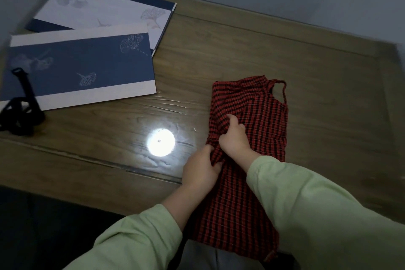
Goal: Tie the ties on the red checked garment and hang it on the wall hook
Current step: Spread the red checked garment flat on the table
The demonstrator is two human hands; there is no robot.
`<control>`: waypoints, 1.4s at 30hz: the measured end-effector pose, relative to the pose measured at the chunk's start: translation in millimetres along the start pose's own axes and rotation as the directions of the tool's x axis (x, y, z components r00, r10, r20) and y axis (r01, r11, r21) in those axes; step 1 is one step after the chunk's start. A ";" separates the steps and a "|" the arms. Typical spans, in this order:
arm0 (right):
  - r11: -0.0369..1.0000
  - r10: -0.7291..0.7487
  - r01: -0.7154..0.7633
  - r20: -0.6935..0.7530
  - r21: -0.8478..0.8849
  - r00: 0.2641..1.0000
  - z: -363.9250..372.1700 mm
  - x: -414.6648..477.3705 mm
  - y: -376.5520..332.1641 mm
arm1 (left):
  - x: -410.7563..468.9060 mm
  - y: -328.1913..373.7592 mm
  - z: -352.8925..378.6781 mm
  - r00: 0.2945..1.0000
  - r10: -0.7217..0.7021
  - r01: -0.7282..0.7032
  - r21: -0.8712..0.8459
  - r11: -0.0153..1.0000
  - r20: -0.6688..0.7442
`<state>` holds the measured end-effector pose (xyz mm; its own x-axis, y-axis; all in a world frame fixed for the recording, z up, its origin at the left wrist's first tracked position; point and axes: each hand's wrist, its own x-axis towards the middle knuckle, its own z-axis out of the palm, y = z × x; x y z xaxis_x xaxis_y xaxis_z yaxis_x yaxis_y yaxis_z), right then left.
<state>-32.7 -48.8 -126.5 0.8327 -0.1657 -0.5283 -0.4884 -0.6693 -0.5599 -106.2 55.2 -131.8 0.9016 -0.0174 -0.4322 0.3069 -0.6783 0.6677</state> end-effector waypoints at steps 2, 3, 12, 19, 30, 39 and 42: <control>0.991 0.004 -0.001 -0.025 0.137 1.000 -8.3 -2.7 6.8 | -5.5 5.2 3.5 1.000 0.026 -0.026 -0.038 0.999 -0.004; 0.977 0.015 -0.007 -0.035 0.215 0.999 -12.9 -5.7 9.2 | -8.3 8.8 4.8 1.000 0.023 -0.022 -0.068 0.997 0.006; 0.840 0.060 -0.030 -0.038 0.542 0.997 -42.5 -25.7 22.0 | -22.0 26.4 2.1 0.990 -0.140 0.131 0.246 0.960 0.022; 0.779 0.043 -0.025 -0.013 0.626 0.999 -61.7 -33.2 33.0 | -34.5 52.7 3.4 0.990 -0.106 0.101 0.061 0.993 0.094; 0.742 -0.006 0.092 -0.130 0.665 0.992 -151.1 -47.2 79.6 | -57.1 145.2 49.2 0.978 0.077 -0.012 -0.317 0.948 0.194; 0.756 0.038 0.112 -0.214 0.645 0.976 -227.9 -45.6 159.9 | -70.9 222.3 128.5 0.963 0.121 -0.029 -0.352 0.936 0.242; 0.779 0.046 0.098 -0.212 0.619 0.976 -245.8 -43.4 187.5 | -70.7 235.3 157.6 0.956 0.110 -0.013 -0.334 0.942 0.271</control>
<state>-96.3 -345.1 -51.7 0.8456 -0.3462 -0.4063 -0.4607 -0.0889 -0.8831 -145.7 -219.0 -39.7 0.8130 -0.2905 -0.5046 0.3792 -0.3934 0.8375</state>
